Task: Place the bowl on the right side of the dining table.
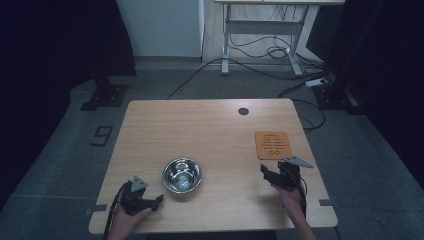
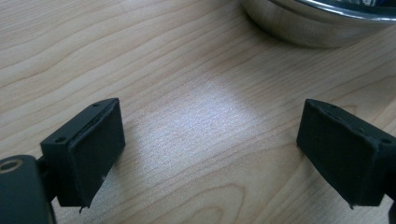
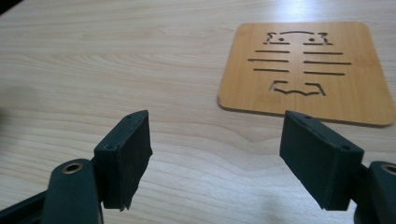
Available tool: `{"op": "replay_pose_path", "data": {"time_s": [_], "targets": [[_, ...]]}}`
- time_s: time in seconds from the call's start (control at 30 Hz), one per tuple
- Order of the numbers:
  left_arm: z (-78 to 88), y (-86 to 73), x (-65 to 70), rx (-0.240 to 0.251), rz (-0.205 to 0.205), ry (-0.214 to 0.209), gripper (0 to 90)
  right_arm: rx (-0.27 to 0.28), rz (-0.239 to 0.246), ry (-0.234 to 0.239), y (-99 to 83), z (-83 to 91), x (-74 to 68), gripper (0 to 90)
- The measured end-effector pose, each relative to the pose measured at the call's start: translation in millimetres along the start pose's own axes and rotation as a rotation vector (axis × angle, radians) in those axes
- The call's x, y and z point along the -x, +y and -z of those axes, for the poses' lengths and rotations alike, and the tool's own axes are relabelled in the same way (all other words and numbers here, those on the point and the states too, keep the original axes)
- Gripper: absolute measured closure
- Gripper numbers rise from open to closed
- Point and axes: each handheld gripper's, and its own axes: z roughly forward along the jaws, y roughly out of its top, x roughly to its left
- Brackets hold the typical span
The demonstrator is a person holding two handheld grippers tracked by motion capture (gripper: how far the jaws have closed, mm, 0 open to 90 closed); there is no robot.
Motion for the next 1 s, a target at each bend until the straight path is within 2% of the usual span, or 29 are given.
{"op": "replay_pose_path", "data": {"time_s": [0.17,0.67,1.0], "targets": [[0.0,0.0,0.0,0.0,0.0,0.0,7.4,0.009,-0.009,0.023,2.7,0.2,-4.5,24.7],[0.0,0.0,0.0,0.0,0.0,0.0,7.4,0.013,-0.004,0.05,7.2,-1.0,-16.8,24.8],[0.0,0.0,0.0,0.0,0.0,0.0,7.4,0.008,0.016,0.069,10.1,-6.9,-30.7,24.8]]}}
